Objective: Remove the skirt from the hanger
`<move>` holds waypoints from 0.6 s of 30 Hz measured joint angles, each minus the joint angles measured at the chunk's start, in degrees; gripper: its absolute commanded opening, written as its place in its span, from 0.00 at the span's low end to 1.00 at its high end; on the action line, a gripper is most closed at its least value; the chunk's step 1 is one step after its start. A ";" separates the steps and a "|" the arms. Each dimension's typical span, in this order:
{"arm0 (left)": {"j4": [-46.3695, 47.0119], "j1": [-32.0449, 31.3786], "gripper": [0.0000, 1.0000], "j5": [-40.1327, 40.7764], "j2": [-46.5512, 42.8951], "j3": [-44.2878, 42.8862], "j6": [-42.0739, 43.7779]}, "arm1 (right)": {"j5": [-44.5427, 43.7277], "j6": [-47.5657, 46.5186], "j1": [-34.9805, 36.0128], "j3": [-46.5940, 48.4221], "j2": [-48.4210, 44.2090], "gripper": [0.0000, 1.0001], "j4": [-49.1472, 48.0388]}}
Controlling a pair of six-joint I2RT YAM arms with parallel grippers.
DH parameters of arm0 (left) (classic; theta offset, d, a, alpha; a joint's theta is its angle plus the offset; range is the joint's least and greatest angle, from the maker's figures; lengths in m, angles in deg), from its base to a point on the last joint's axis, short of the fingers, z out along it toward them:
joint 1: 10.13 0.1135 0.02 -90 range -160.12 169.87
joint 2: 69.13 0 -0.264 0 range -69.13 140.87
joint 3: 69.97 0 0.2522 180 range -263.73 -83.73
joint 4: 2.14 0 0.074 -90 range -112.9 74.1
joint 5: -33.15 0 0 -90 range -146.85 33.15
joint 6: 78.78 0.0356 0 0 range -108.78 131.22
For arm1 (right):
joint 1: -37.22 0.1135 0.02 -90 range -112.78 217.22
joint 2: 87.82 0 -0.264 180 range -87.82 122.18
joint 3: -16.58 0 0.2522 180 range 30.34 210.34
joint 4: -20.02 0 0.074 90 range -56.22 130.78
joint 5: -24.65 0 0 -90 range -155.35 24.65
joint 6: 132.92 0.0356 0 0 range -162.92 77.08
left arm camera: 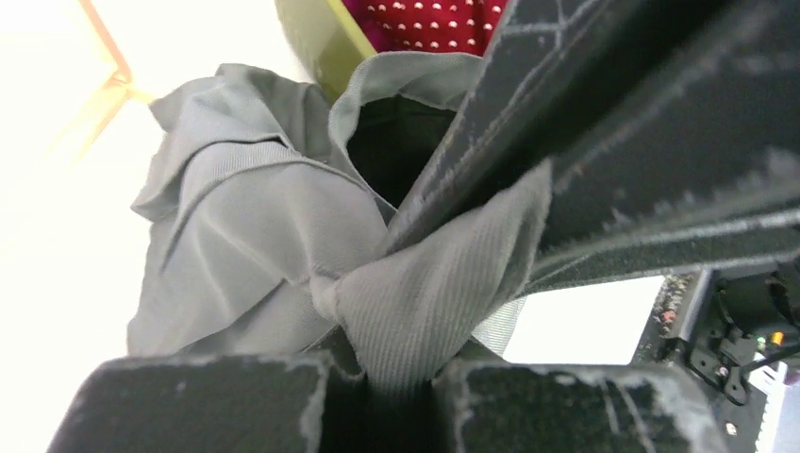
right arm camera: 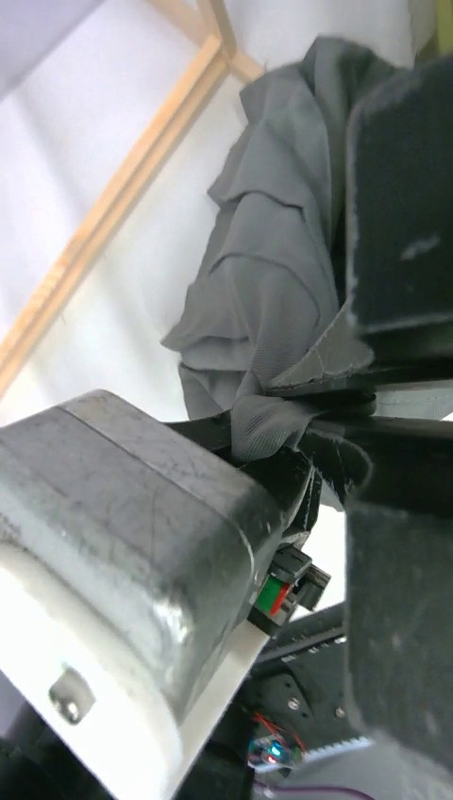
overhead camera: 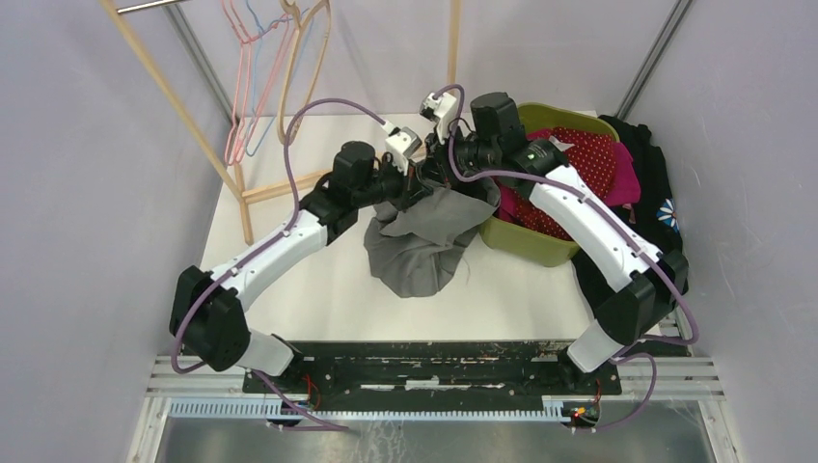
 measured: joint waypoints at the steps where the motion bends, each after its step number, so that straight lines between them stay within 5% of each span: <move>1: -2.12 -0.15 0.03 1.53 0.00 -1.57 0.74 | -1.55 -0.26 0.22 0.22 -0.26 0.27 -0.09; 9: -16.46 -0.09 0.03 21.90 -1.55 -21.44 11.72 | -28.92 -3.15 1.51 -1.18 -1.38 0.58 -0.07; 14: -13.35 -0.07 0.03 30.01 -7.76 -30.16 17.25 | -42.53 -3.13 0.59 -4.48 -1.25 0.58 0.44; 18: -9.57 -0.02 0.03 32.98 -12.09 -33.81 19.82 | -43.71 -1.68 -0.59 -4.61 -1.20 0.59 0.55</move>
